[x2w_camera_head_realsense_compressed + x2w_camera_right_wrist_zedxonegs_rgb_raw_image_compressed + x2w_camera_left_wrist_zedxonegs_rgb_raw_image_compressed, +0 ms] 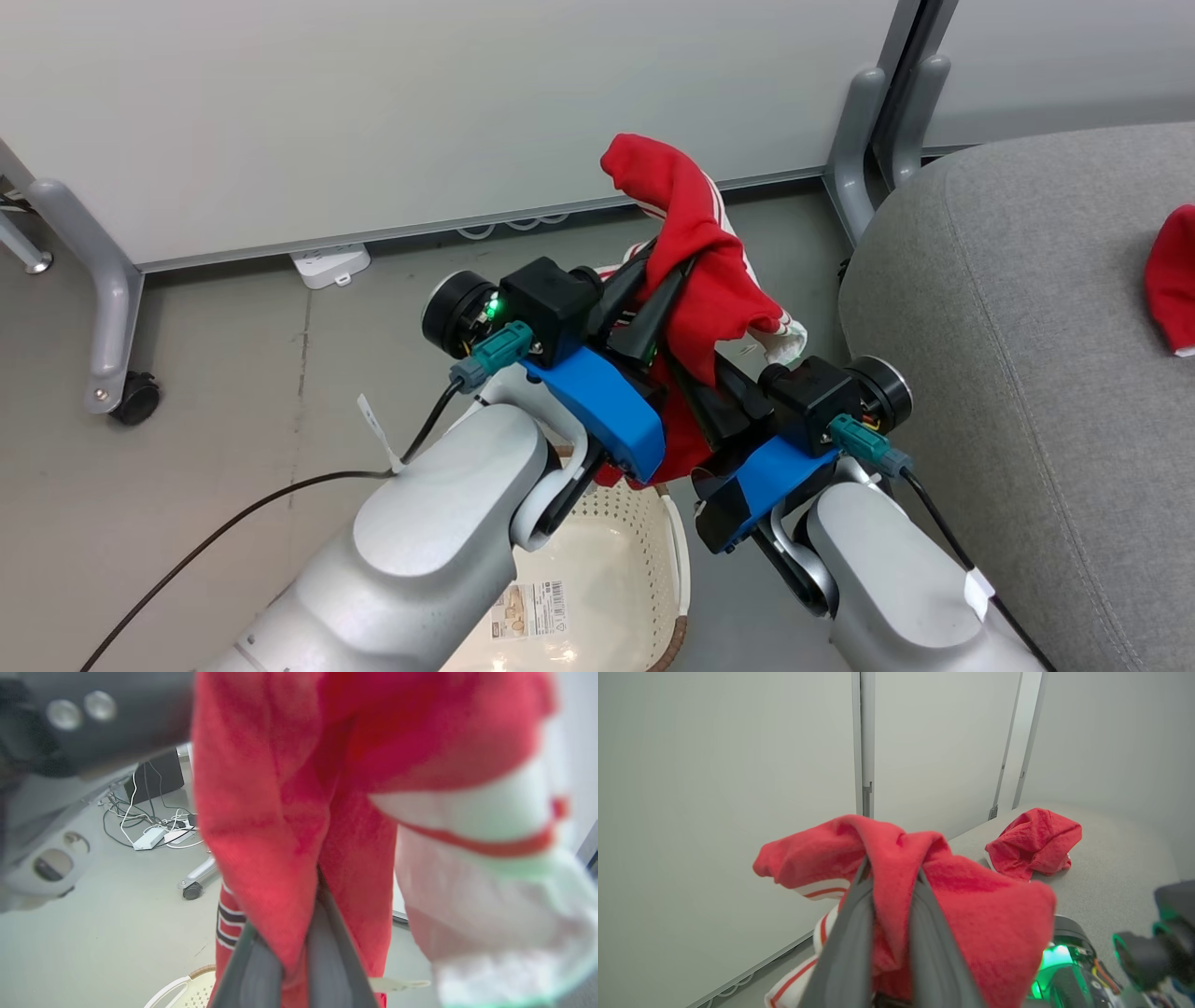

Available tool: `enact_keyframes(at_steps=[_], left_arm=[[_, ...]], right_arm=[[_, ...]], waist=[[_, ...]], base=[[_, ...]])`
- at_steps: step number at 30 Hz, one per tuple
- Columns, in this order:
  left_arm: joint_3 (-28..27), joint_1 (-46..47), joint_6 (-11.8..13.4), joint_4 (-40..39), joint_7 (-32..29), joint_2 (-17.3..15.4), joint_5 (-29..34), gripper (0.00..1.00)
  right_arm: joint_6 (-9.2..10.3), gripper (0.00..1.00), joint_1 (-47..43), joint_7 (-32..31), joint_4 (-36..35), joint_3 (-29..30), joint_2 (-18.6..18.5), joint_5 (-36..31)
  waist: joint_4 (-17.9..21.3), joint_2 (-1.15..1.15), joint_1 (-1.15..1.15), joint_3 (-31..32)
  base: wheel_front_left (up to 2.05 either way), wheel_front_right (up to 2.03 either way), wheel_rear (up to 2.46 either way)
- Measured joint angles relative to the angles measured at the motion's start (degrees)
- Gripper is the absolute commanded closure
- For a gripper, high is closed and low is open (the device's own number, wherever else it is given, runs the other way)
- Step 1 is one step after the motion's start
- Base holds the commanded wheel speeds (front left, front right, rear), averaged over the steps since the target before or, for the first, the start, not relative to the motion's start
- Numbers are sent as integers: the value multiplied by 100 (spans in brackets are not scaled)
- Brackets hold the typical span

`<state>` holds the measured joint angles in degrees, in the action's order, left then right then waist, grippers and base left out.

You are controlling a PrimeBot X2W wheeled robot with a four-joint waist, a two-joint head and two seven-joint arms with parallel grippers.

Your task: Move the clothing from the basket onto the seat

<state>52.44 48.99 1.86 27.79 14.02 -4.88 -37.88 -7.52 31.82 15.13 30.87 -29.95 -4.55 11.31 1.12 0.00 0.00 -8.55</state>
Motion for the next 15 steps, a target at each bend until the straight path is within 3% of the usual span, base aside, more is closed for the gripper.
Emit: enact_keyframes(at_steps=[1,15], left_arm=[[8,6,9,5,1,-4,8,0],[31,46,101,-1,19,-30,20,0]], right_arm=[[1,100,0,0,-1,1,0,1],[0,100,-21,0,-29,86,-40,49]], waist=[[1,0,0,0],[47,0,0,-31]], base=[[0,0,0],[0,0,0]])
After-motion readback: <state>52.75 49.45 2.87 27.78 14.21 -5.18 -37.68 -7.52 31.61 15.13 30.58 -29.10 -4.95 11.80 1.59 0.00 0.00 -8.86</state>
